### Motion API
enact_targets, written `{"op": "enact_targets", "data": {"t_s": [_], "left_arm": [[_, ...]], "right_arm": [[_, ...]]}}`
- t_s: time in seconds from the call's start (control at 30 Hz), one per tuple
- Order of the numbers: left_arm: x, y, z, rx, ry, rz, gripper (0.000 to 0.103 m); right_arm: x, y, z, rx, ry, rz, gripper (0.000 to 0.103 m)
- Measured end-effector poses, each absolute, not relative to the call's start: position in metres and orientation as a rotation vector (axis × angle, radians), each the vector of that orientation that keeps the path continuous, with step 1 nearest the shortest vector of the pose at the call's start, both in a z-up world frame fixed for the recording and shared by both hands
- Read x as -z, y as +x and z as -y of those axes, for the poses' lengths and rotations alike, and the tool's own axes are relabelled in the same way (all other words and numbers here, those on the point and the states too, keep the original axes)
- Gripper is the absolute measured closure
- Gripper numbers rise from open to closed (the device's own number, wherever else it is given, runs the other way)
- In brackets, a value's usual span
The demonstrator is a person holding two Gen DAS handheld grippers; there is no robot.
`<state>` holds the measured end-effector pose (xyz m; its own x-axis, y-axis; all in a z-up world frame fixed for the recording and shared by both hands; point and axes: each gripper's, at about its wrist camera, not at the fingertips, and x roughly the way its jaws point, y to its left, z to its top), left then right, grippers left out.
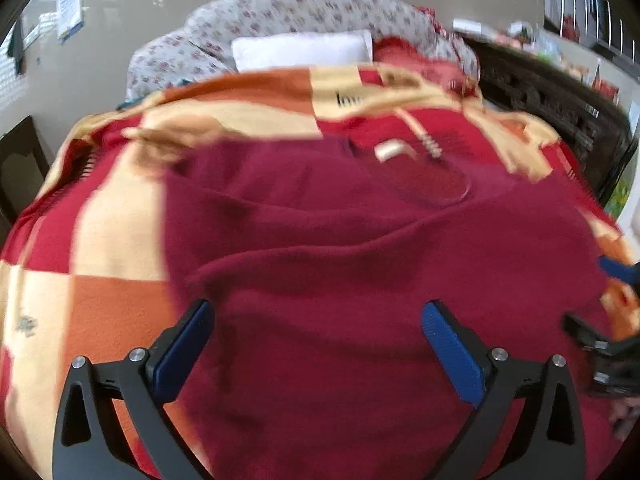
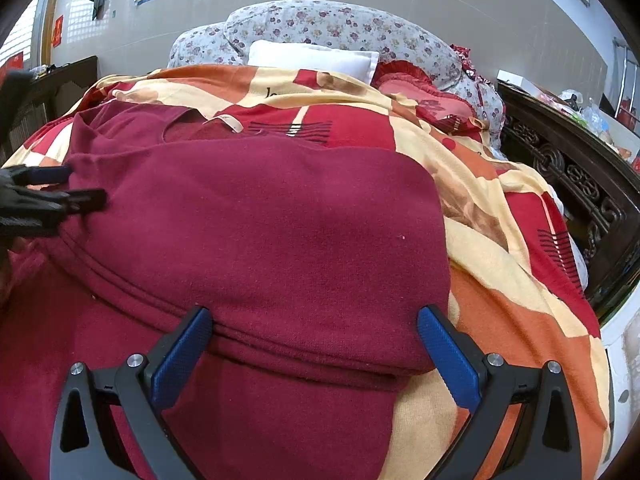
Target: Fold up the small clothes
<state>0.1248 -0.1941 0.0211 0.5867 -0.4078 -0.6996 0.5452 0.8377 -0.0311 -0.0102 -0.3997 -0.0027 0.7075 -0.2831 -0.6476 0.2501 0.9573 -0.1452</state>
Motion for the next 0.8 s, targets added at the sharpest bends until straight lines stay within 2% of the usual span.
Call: {"op": "enact_targets", "data": {"t_s": [0.13,0.27,0.4,0.57,0.8], "left_arm": [[-0.063,0.094,0.134,0.593,0.125,-0.734,0.000],[-0.070,0.052,0.081,0.602,0.138,-0.792,0.000],[-0.038,-0.010,0.040,0.667,0.124,-0.888,0.000],[0.003,-0.077,0.007,0.732,0.078,-0.954,0.000],[0.032,-0.129,0.003,0.751,0.115,-0.893,0.002]], "right_arm": [[-0.013,-0.020,0.394,0.317,-0.070,-0.725,0.000],[-0.053,-0.074,0.379,0.343,-0.035,-0.671,0.000],[-0.068,-0.148,0.363,0.234,0.027,-0.675,0.000],[-0.056,-0.248,0.345,0.175,0.070,-0.664,0.000],[-0.015,-0.321,0.309,0.217,0.033,-0.590,0.000]]}}
